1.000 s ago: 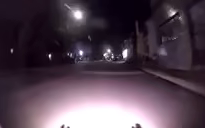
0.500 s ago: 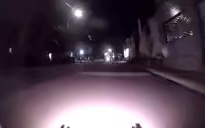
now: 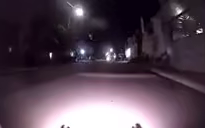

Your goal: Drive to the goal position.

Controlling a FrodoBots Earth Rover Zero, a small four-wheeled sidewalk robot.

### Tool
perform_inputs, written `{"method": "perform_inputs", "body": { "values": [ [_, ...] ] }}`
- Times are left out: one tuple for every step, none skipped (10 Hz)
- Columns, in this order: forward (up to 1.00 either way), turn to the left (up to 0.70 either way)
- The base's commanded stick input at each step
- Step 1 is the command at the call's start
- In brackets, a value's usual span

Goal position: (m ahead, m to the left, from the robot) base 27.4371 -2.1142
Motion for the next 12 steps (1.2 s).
{"method": "perform_inputs", "body": {
  "values": [
    [0.85,0.0],
    [0.85,0.0],
    [0.85,0.0],
    [0.85,0.0],
    [0.85,0.0],
    [0.85,0.0],
    [0.85,0.0],
    [0.85,0.0],
    [0.85,0.0],
    [0.85,0.0],
    [0.85,0.0],
    [0.85,0.0]
  ]
}}
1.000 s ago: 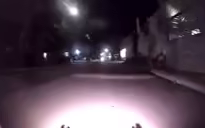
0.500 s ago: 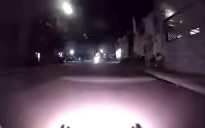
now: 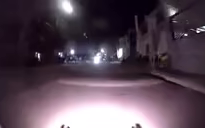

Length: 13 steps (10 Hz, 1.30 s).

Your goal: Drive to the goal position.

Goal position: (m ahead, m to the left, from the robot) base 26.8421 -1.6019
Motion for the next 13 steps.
{"method": "perform_inputs", "body": {
  "values": [
    [0.85,0.0],
    [0.85,0.0],
    [0.85,0.0],
    [0.85,0.0],
    [0.85,0.0],
    [0.85,0.0],
    [0.85,0.0],
    [0.85,0.0],
    [0.85,0.0],
    [0.85,0.0],
    [0.85,0.0],
    [0.85,0.0],
    [0.85,0.0]
  ]
}}
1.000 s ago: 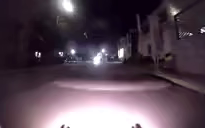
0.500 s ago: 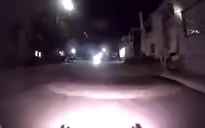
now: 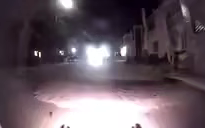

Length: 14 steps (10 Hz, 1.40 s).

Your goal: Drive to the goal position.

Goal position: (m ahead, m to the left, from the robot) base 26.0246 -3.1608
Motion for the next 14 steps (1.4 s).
{"method": "perform_inputs", "body": {
  "values": [
    [0.85,0.0],
    [0.85,0.0],
    [0.85,0.0],
    [0.85,0.0],
    [0.85,0.0],
    [0.85,0.0],
    [0.85,0.0],
    [0.85,0.0],
    [0.85,0.0],
    [0.85,0.0],
    [0.85,0.0],
    [0.85,0.0],
    [0.85,-0.05],
    [0.85,-0.16]
  ]
}}
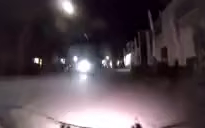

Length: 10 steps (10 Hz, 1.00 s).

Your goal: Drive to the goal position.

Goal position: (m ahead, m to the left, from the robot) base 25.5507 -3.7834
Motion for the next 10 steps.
{"method": "perform_inputs", "body": {
  "values": [
    [0.85,-0.27],
    [0.85,-0.34],
    [0.85,-0.34],
    [0.85,-0.32],
    [0.85,-0.21],
    [0.85,-0.1],
    [0.85,0.0],
    [0.85,0.0],
    [0.85,0.0],
    [0.85,0.0]
  ]
}}
